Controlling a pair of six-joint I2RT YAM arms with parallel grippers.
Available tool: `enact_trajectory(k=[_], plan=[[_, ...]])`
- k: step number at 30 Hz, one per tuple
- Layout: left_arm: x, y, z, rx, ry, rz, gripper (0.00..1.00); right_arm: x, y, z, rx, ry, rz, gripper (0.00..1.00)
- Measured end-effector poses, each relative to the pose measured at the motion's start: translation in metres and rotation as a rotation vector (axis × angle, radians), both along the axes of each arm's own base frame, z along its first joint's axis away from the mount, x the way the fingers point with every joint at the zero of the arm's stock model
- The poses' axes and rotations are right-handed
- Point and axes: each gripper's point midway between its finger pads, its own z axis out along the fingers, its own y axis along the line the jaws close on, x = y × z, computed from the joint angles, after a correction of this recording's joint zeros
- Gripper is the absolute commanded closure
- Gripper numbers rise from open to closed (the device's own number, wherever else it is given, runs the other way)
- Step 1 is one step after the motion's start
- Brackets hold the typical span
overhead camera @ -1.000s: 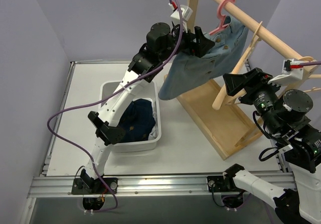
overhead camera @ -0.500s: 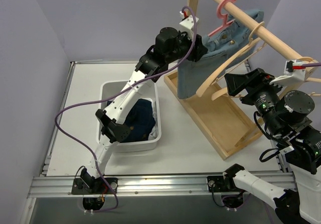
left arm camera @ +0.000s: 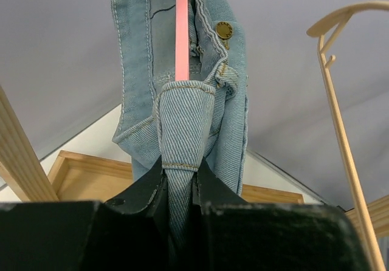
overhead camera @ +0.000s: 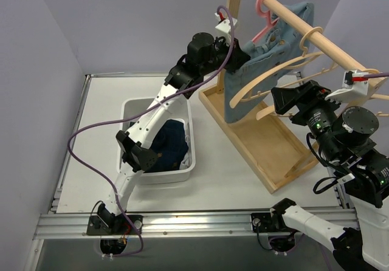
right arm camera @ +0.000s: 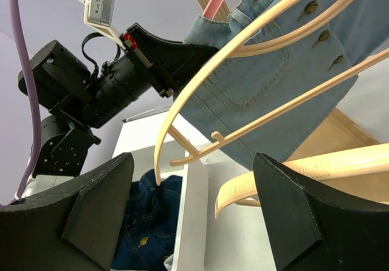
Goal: Remove the skirt from the hanger
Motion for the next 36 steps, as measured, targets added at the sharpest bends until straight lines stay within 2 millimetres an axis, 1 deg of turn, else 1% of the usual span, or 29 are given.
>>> enact_trajectory(k=[4, 7, 11, 16, 19, 22, 24, 28, 32, 36], plan=[[0.01, 0.011, 0.001, -0.041, 0.042, -0.002, 0.98, 0.0, -0.002, 0.002, -0.002, -0.005, -0.009, 0.25], [0.01, 0.019, 0.007, -0.062, 0.059, -0.013, 0.98, 0.0, -0.002, 0.001, -0.004, -0.002, -0.011, 0.25], [0.003, 0.025, 0.022, -0.096, 0.06, -0.041, 0.98, 0.0, -0.002, 0.001, -0.006, -0.001, -0.011, 0.25], [-0.01, 0.032, 0.041, -0.129, 0.06, -0.076, 0.98, 0.001, -0.002, 0.0, -0.01, 0.002, -0.011, 0.24], [-0.016, 0.034, 0.049, -0.145, 0.058, -0.101, 0.98, 0.002, -0.002, -0.001, -0.017, 0.006, -0.011, 0.23], [-0.024, 0.037, 0.053, -0.142, 0.062, -0.121, 0.98, 0.006, 0.0, -0.004, -0.044, 0.02, -0.009, 0.23], [-0.031, 0.042, 0.05, -0.12, 0.079, -0.129, 0.98, 0.011, 0.004, -0.006, -0.06, 0.03, -0.004, 0.23], [-0.051, 0.056, 0.038, -0.047, 0.121, -0.144, 0.98, 0.023, 0.014, -0.016, -0.103, 0.059, 0.022, 0.23], [-0.074, 0.075, 0.027, 0.031, 0.133, -0.153, 0.98, 0.034, 0.029, -0.025, -0.146, 0.081, 0.07, 0.24], [-0.09, 0.093, 0.015, 0.091, 0.151, -0.144, 0.98, 0.047, 0.047, -0.032, -0.17, 0.09, 0.131, 0.25]])
